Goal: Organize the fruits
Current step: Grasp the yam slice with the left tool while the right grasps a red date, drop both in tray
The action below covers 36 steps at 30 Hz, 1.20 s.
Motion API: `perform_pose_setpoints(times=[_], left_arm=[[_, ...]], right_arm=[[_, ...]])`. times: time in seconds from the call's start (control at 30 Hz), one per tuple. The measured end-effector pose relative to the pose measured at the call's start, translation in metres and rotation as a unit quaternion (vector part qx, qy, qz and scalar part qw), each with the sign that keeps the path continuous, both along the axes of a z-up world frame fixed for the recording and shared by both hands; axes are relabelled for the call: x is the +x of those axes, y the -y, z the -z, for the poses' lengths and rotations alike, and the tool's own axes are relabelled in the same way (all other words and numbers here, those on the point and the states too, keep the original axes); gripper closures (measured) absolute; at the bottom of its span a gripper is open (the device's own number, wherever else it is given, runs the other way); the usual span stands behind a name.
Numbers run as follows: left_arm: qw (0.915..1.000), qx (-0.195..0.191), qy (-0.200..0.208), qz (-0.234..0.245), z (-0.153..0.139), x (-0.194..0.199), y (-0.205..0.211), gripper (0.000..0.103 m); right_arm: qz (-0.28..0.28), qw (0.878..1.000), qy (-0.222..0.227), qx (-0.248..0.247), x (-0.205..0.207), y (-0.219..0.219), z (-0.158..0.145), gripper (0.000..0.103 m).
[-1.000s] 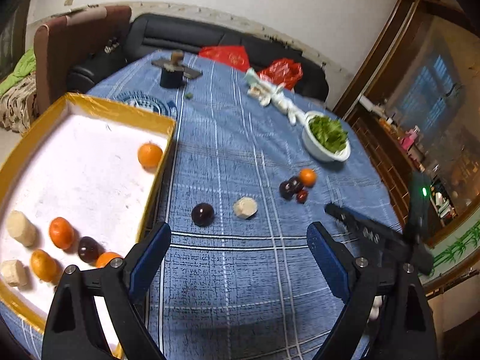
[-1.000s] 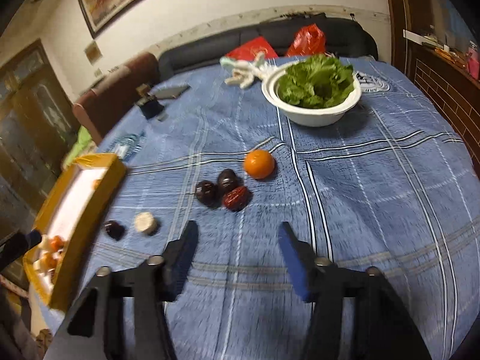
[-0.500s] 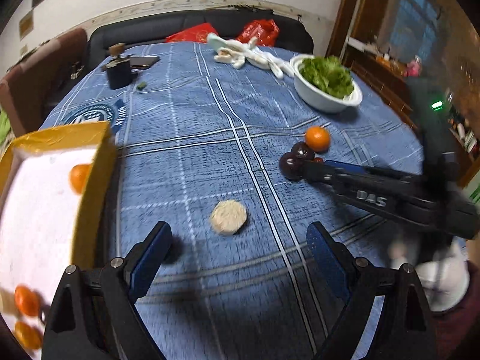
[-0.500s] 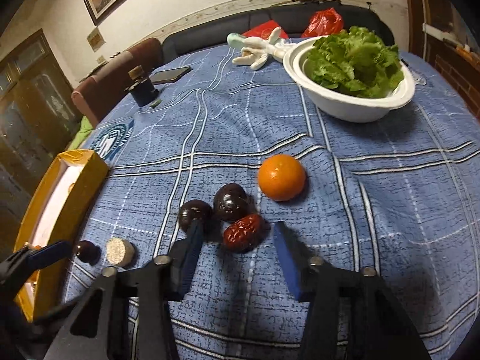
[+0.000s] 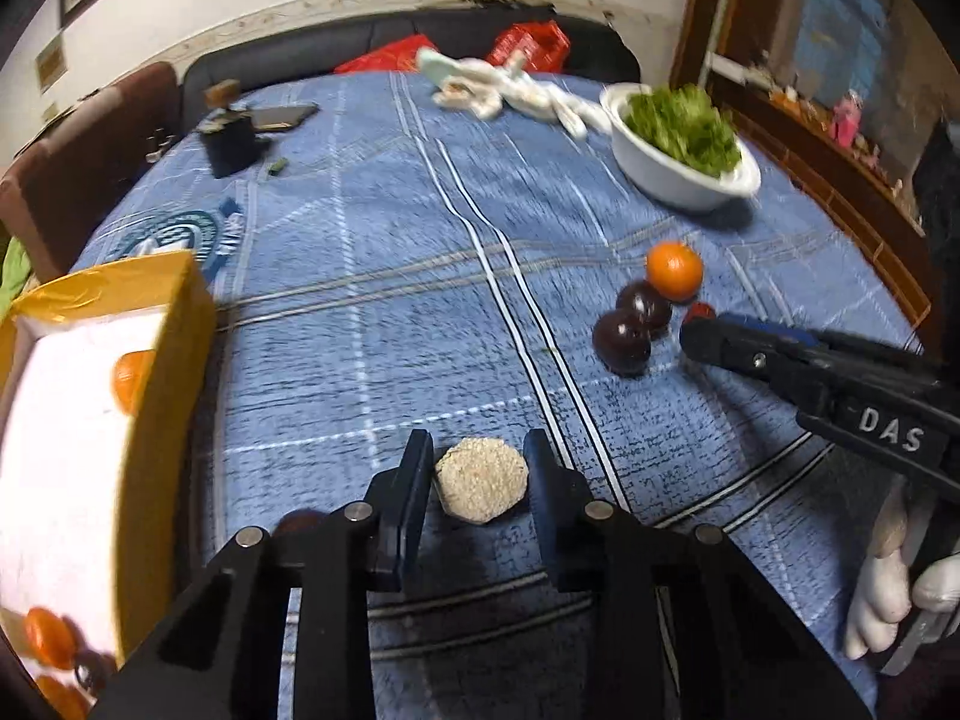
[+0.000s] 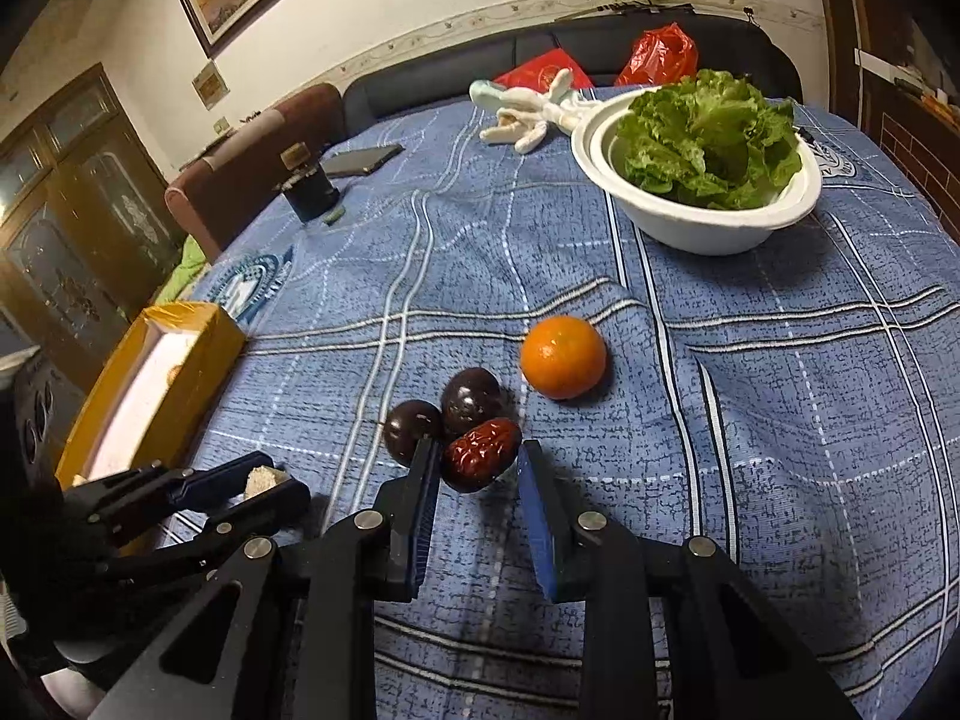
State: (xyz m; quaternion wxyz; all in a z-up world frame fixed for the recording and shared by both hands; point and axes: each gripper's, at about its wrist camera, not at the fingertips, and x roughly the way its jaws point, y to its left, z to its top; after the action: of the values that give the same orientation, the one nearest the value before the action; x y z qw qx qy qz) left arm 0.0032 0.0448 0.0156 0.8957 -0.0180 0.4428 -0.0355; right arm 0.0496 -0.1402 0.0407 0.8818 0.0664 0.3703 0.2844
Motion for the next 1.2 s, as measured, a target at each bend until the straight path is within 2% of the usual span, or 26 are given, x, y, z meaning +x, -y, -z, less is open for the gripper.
perform_pose_setpoints(times=[0.13,0.27,0.4,0.5,0.6,0.7,0.77,0.87,0.93,1.03,1.1,1.17,1.2], left_arm=[[0.9978,-0.045,0.027,-0.041,-0.028,-0.026,-0.027,0.073],[0.9906,-0.074,0.051,-0.104,-0.05,-0.062,-0.072,0.073],[0.9796,-0.072,0.061,-0.177,-0.058,-0.101,-0.128,0.073],[0.9729,-0.081,0.053,-0.21,-0.059,-0.12,-0.167,0.073],[0.9708,-0.066,0.043,-0.227,-0.056,-0.125,-0.195,0.072],[0.9675,-0.077,0.034,-0.239,-0.047,-0.123,-0.218,0.072],[0.964,-0.098,0.023,-0.246,-0.037,-0.118,-0.235,0.072],[0.9518,-0.158,0.01,-0.263,-0.022,-0.118,-0.261,0.073],[0.9446,-0.184,0.018,-0.271,-0.02,-0.127,-0.271,0.072],[0.9418,-0.201,0.034,-0.267,-0.026,-0.139,-0.274,0.057],[0.9422,-0.199,0.049,-0.265,-0.035,-0.15,-0.271,0.037],[0.9415,-0.191,0.068,-0.269,-0.044,-0.163,-0.27,0.032],[0.94,-0.192,0.073,-0.272,-0.046,-0.17,-0.271,0.031]], right_arm=[[-0.007,1.0,0.013,0.01,-0.008,-0.001,-0.005,0.074],[-0.01,1.0,0.025,0.004,-0.016,-0.008,-0.006,0.073],[-0.015,0.999,0.037,-0.008,-0.026,-0.021,-0.013,0.073],[-0.052,0.998,0.033,-0.001,-0.043,-0.043,-0.026,0.073],[-0.102,0.994,0.041,-0.001,-0.07,-0.082,-0.044,0.073],[-0.14,0.989,0.041,-0.006,-0.088,-0.123,-0.052,0.073],[-0.164,0.986,0.039,-0.018,-0.098,-0.158,-0.052,0.073],[-0.193,0.98,0.031,-0.038,-0.107,-0.205,-0.046,0.073],[-0.206,0.976,0.026,-0.058,-0.109,-0.235,-0.042,0.073],[-0.21,0.973,0.027,-0.086,-0.109,-0.266,-0.035,0.073],[-0.21,0.973,0.023,-0.093,-0.106,-0.28,-0.03,0.073],[-0.21,0.973,0.015,-0.097,-0.103,-0.286,-0.025,0.067],[-0.209,0.973,0.013,-0.097,-0.102,-0.289,-0.024,0.056]])
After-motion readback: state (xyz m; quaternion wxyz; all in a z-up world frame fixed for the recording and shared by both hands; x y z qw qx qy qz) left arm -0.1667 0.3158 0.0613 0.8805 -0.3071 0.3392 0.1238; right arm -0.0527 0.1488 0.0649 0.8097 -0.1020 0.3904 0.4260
